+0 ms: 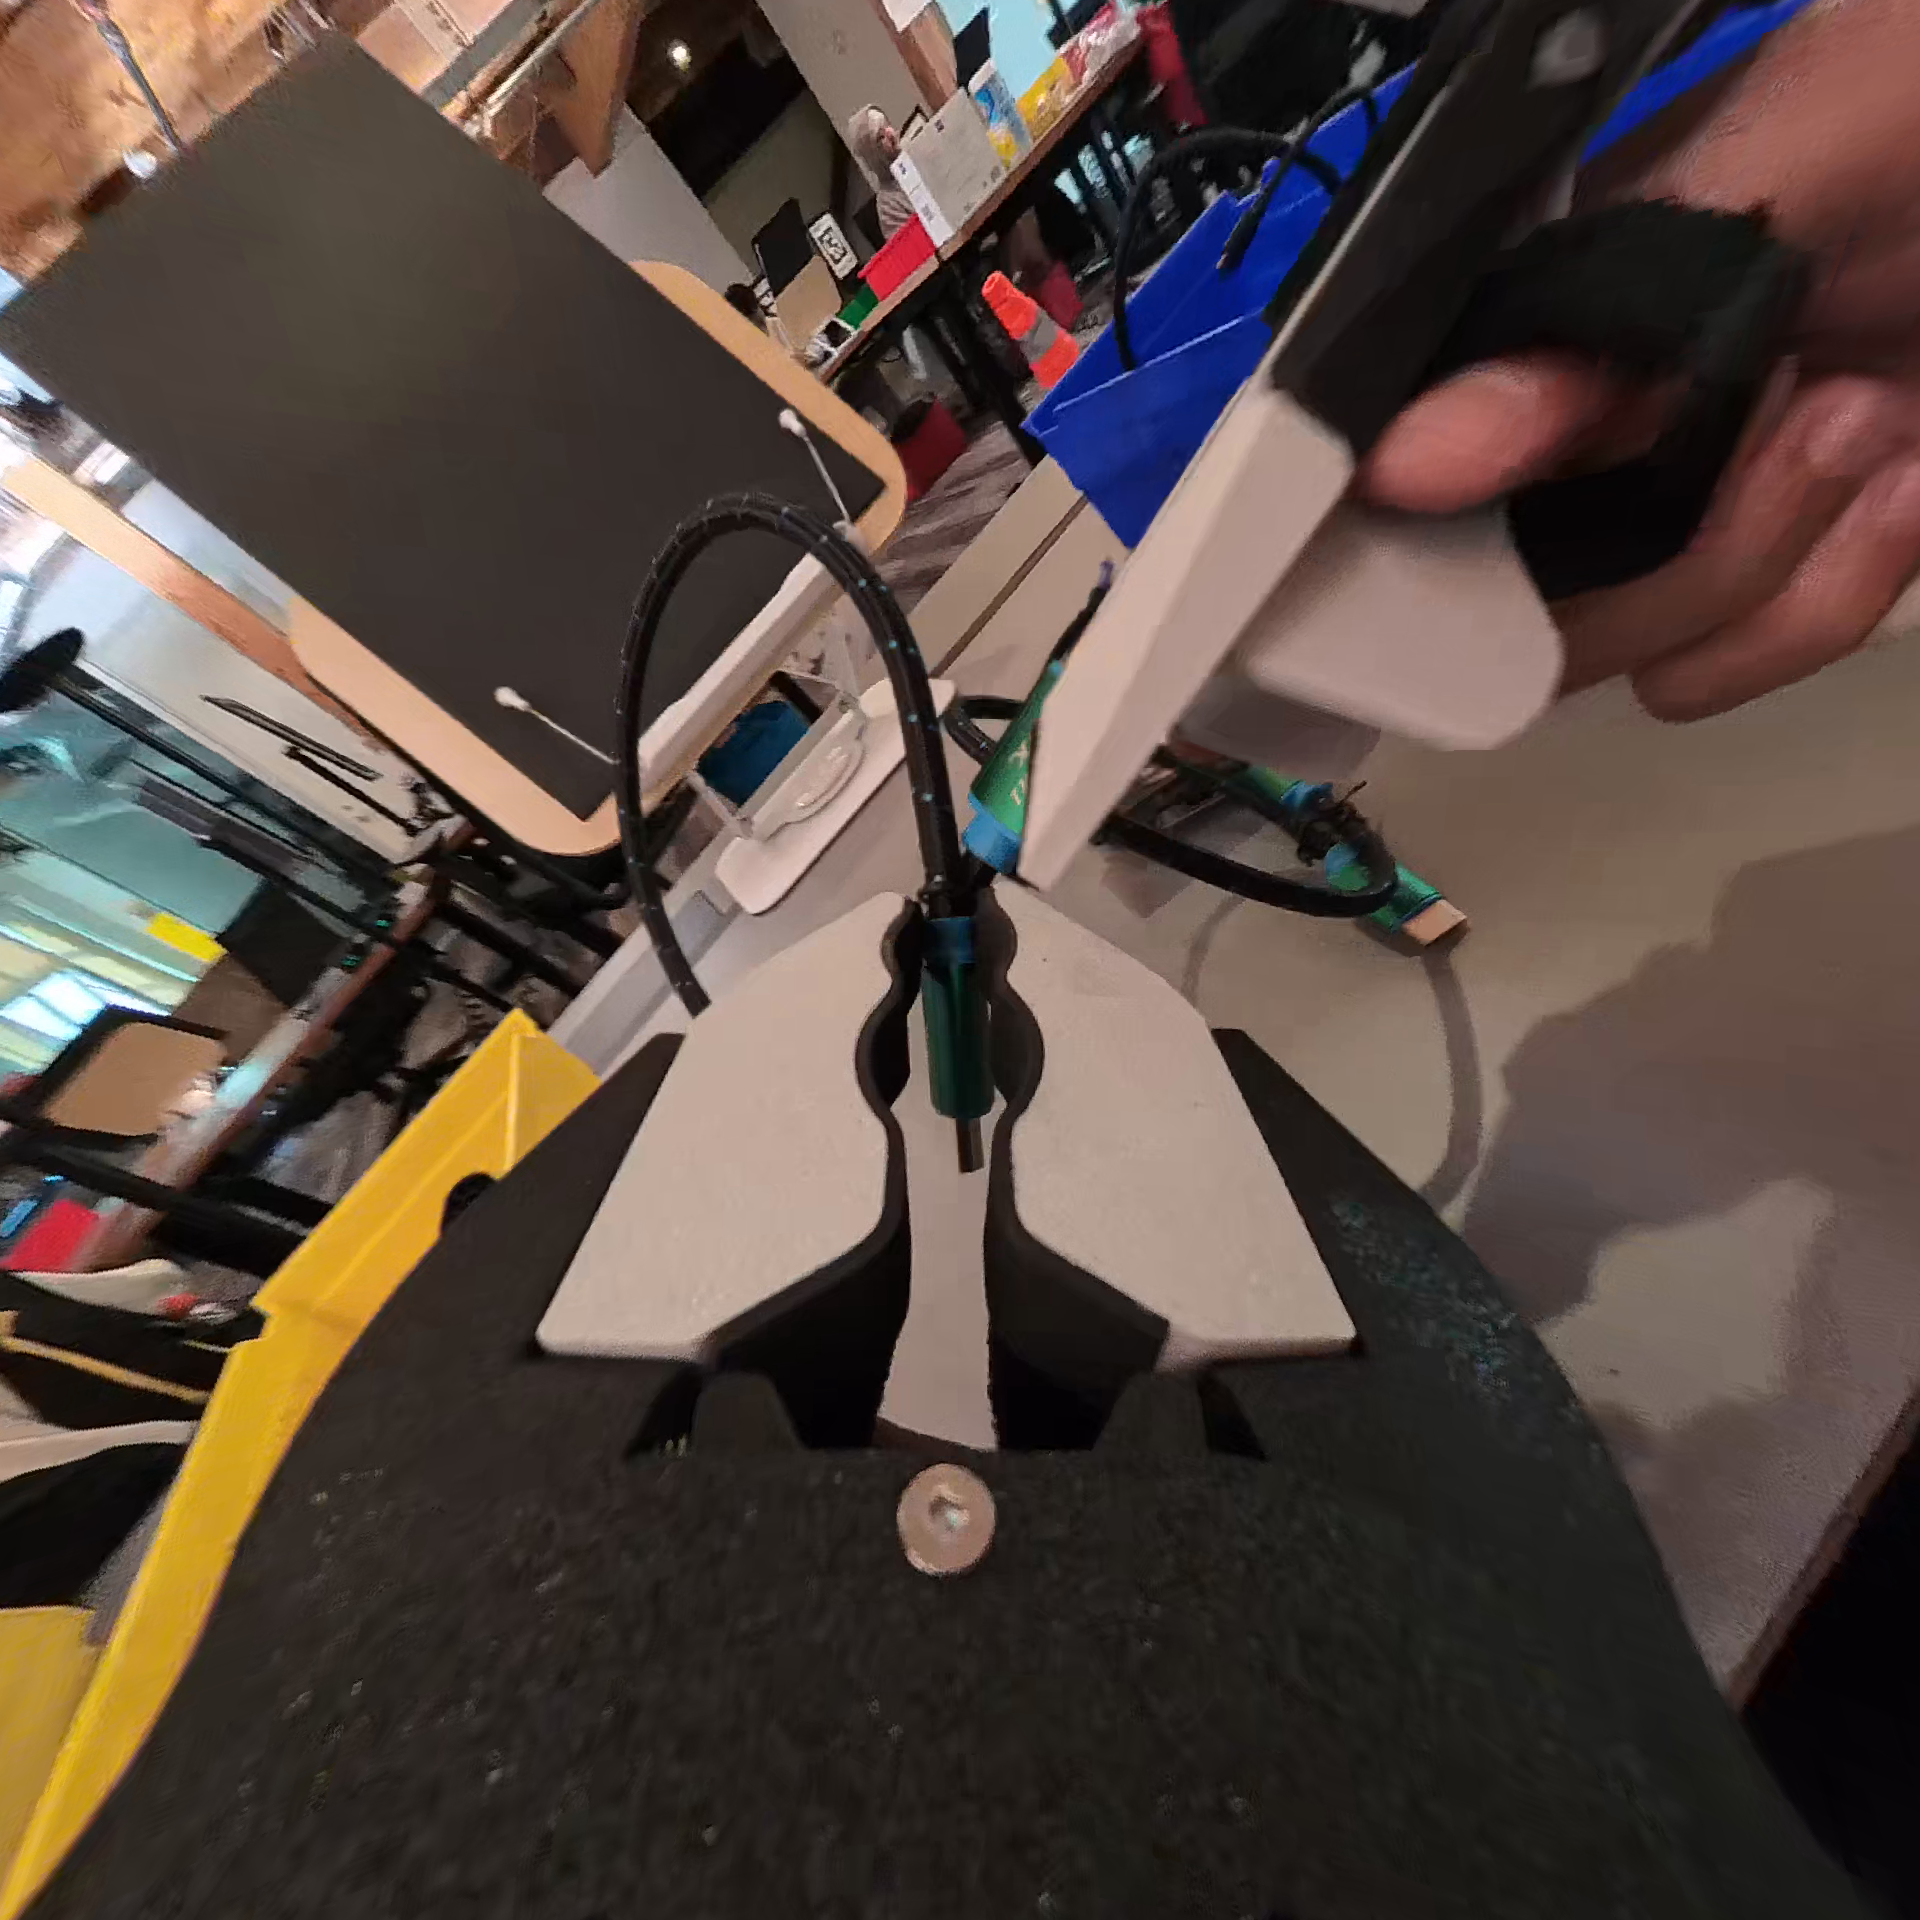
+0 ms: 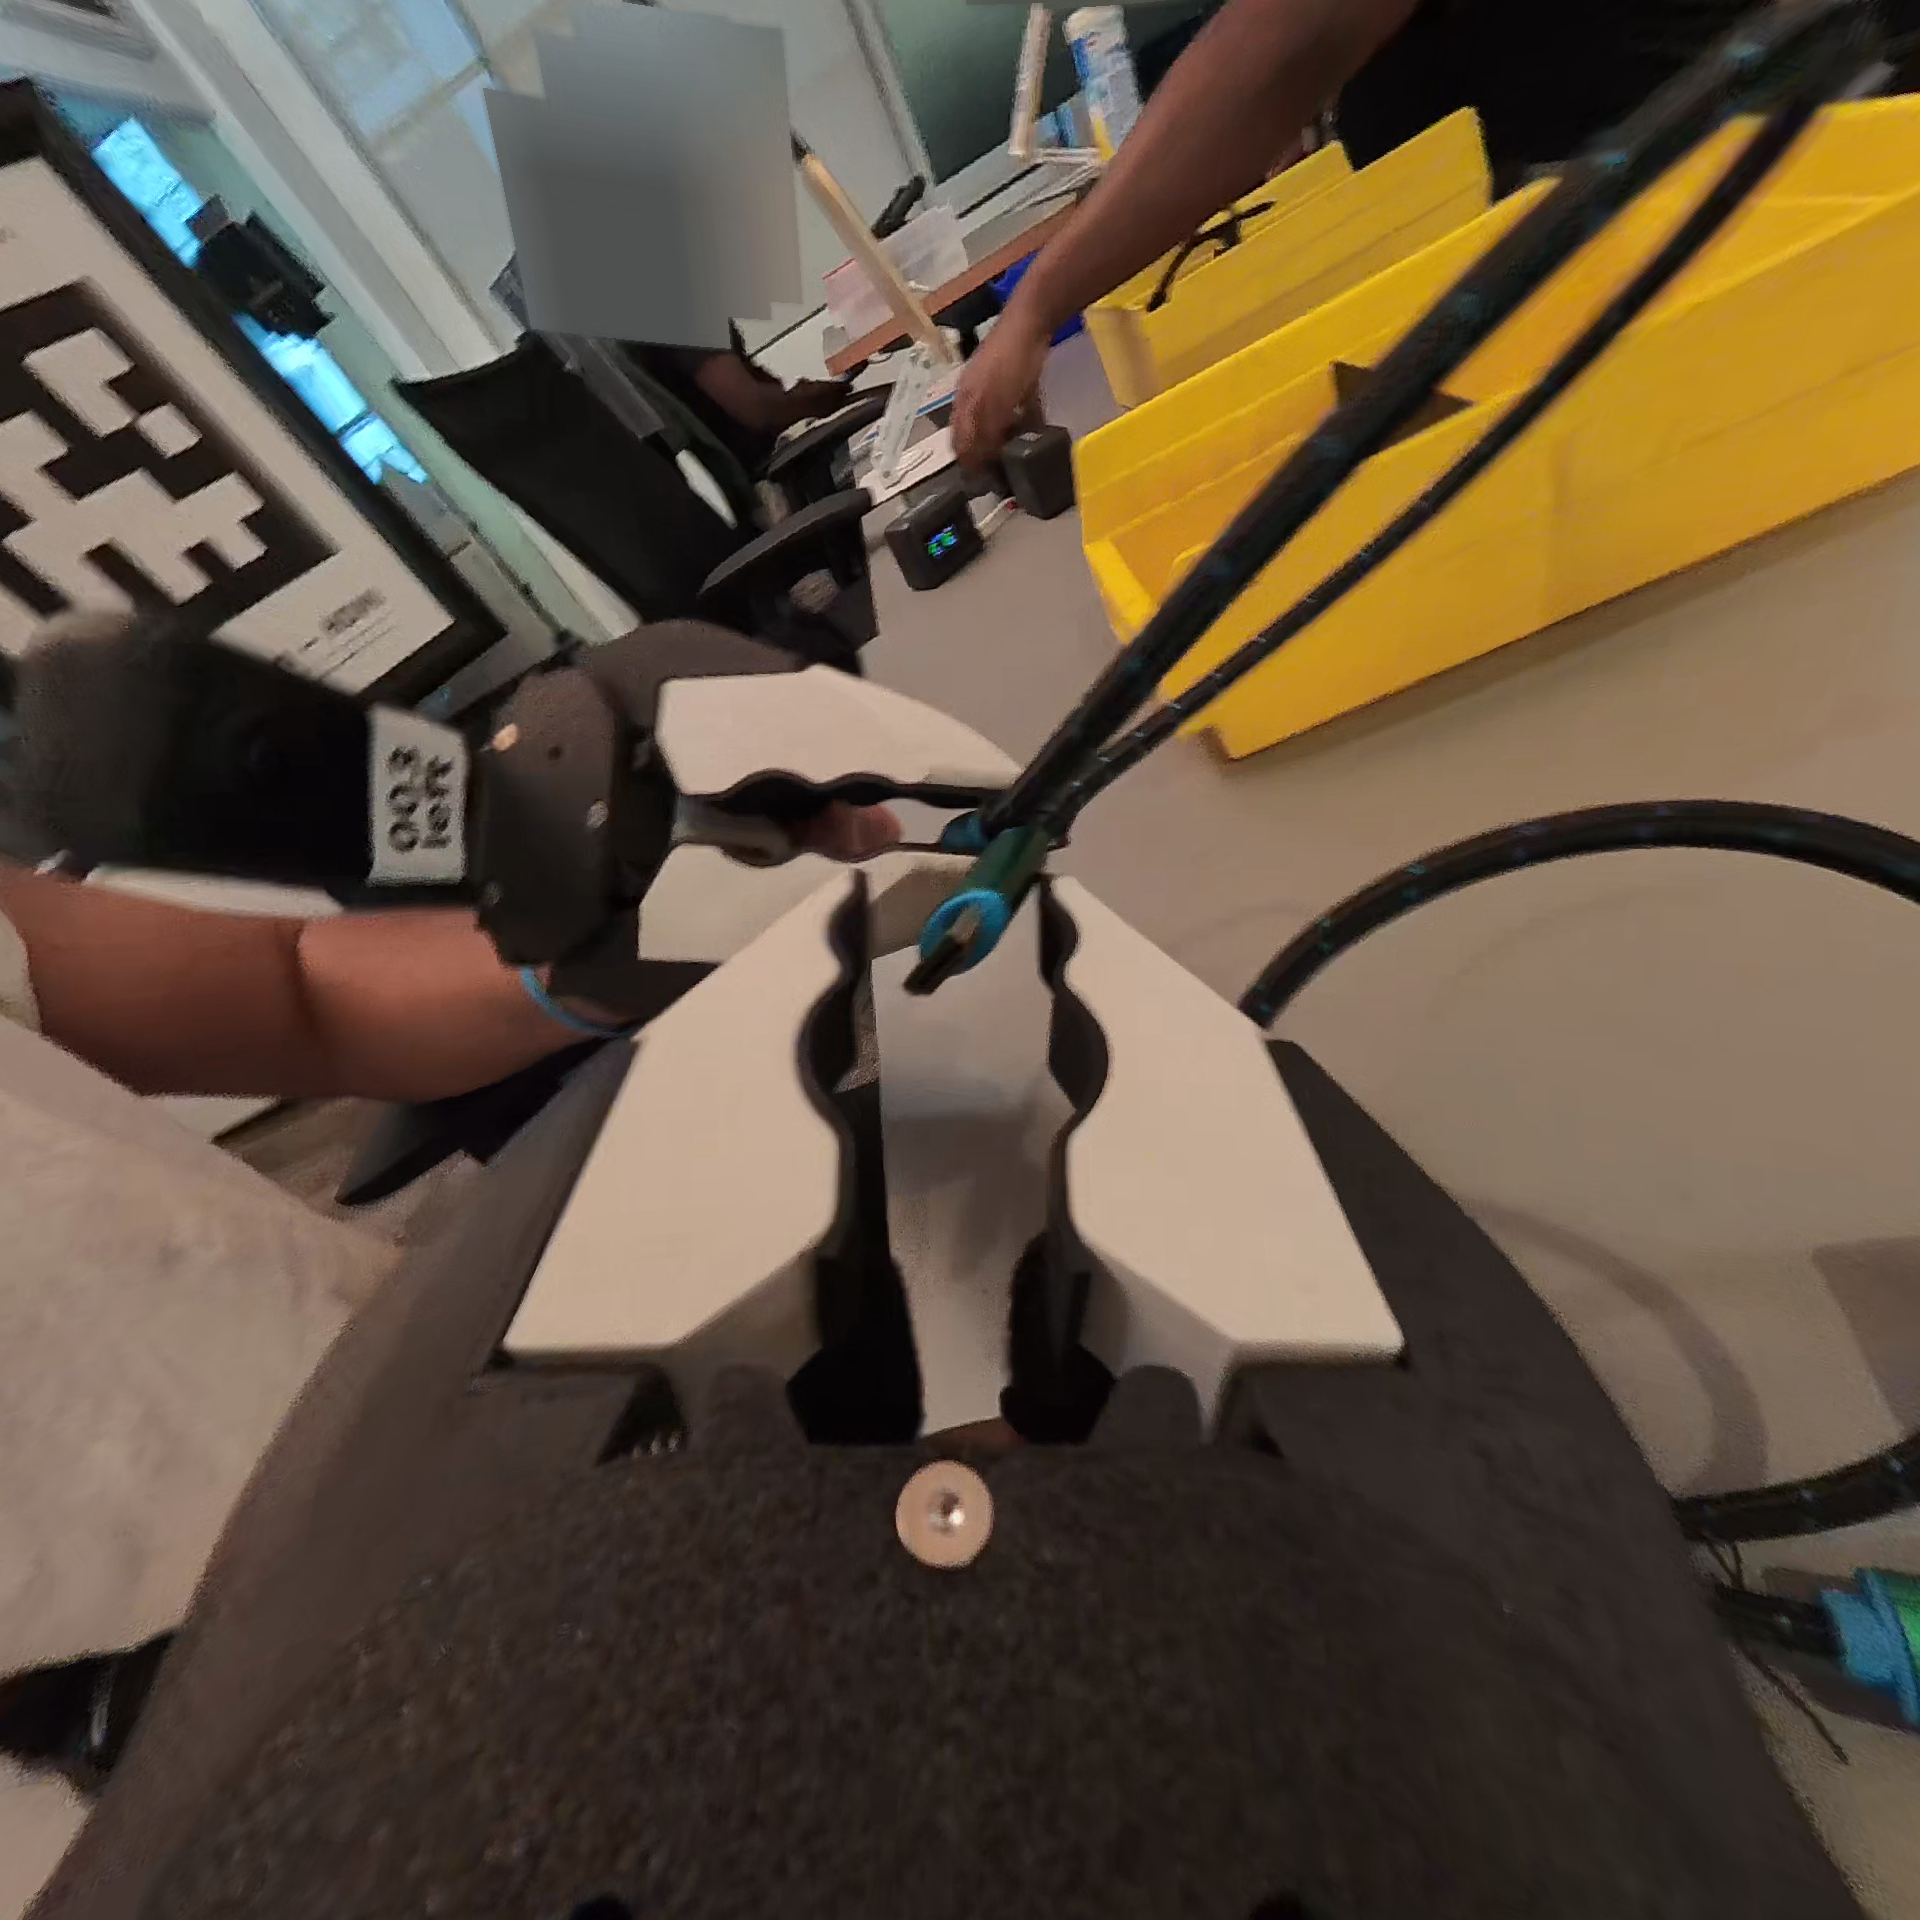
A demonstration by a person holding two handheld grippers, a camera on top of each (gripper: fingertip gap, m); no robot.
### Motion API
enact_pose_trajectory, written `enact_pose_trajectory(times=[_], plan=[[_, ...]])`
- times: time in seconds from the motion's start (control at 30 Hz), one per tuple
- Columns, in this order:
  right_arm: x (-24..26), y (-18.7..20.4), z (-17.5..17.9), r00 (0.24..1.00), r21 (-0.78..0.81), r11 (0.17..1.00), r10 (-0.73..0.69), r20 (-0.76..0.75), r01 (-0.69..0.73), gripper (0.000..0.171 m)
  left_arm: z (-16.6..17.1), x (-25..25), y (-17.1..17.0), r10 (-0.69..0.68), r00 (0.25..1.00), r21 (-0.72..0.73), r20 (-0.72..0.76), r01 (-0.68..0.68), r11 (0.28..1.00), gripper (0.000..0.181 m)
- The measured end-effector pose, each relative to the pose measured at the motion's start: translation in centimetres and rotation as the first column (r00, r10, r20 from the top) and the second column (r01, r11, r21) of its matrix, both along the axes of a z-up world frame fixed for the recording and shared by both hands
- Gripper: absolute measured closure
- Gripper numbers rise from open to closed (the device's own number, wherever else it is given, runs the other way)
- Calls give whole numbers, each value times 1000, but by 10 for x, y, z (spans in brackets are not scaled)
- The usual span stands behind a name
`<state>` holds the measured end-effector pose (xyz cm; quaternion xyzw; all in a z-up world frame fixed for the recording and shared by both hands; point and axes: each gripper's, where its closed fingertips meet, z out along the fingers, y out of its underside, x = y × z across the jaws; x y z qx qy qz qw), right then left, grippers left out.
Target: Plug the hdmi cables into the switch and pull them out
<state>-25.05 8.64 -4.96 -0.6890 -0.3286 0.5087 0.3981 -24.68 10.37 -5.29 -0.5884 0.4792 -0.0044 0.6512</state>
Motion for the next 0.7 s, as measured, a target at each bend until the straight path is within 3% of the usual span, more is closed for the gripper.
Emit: enact_pose_trajectory(times=[0.03, 0.13, 0.27, 0.37, 0.7], plan=[[3, 7, -2, 999, -25, 999, -37, 0, 37, 152, 0, -1, 1, 18, 1000, 17, -17, -17, 1000, 172], [16, 22, 5, 990, -101, 989, -113, -85, 104, 160, -2, -9, 8, 72, 995, 64, -66, -67, 996, 172], [29, 26, 5, 985, -197, 977, -110, -131, 83, 160, -5, -16, 14, 76, 996, 13, -46, -75, 997, 172], [31, 25, 5, 989, -201, 977, -90, -119, 65, 160, -8, -22, 18, 108, 987, 74, -123, -100, 992, 172], [81, 36, 38, 978, -192, 981, -75, -194, 38, 161, -25, -100, 45, 193, 971, -3, -142, -196, 981, 171]])
